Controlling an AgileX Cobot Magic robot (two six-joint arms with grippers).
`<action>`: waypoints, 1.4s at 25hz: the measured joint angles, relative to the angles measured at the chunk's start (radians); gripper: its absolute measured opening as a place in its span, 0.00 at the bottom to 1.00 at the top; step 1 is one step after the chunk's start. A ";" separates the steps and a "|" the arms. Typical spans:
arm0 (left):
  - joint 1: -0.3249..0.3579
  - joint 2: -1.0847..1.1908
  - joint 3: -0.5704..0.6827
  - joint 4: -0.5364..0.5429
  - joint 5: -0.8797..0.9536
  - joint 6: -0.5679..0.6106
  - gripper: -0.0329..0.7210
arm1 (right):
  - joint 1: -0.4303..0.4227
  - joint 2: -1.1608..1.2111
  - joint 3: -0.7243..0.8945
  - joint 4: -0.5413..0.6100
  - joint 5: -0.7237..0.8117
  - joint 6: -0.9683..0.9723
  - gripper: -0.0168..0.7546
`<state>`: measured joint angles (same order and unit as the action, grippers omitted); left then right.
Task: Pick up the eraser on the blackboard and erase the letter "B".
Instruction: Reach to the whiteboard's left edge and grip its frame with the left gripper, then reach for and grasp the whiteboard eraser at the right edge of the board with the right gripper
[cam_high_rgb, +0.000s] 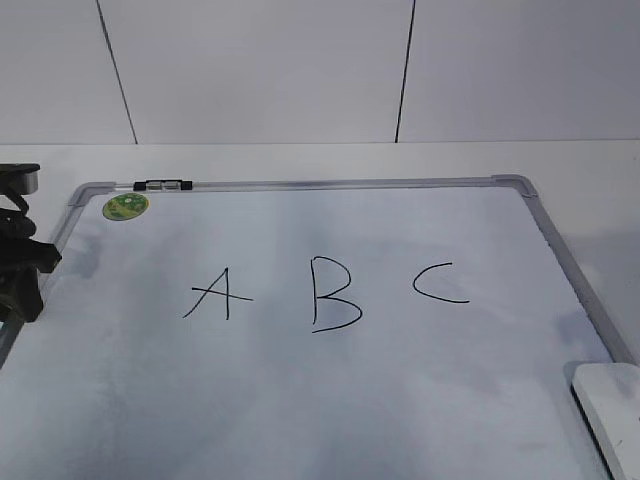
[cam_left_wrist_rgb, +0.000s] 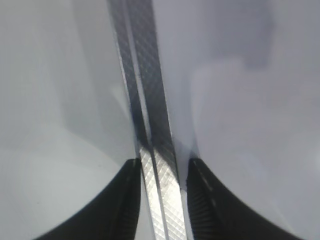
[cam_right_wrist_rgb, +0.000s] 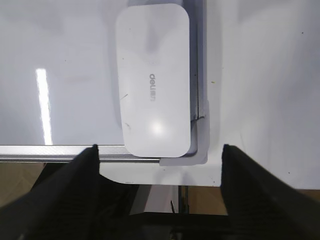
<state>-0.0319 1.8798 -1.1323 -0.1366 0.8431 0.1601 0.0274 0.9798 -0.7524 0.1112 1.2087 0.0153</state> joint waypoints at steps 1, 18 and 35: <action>0.002 0.000 0.000 -0.006 0.000 0.000 0.36 | 0.000 0.000 0.000 0.000 0.000 0.000 0.75; 0.041 0.000 0.000 -0.031 0.002 0.000 0.36 | 0.000 0.000 0.000 0.000 0.000 0.002 0.75; 0.057 0.000 -0.002 -0.012 0.002 0.000 0.36 | 0.000 0.046 0.000 0.000 -0.006 0.002 0.75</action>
<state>0.0254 1.8798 -1.1340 -0.1490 0.8455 0.1601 0.0274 1.0261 -0.7524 0.1112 1.2030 0.0173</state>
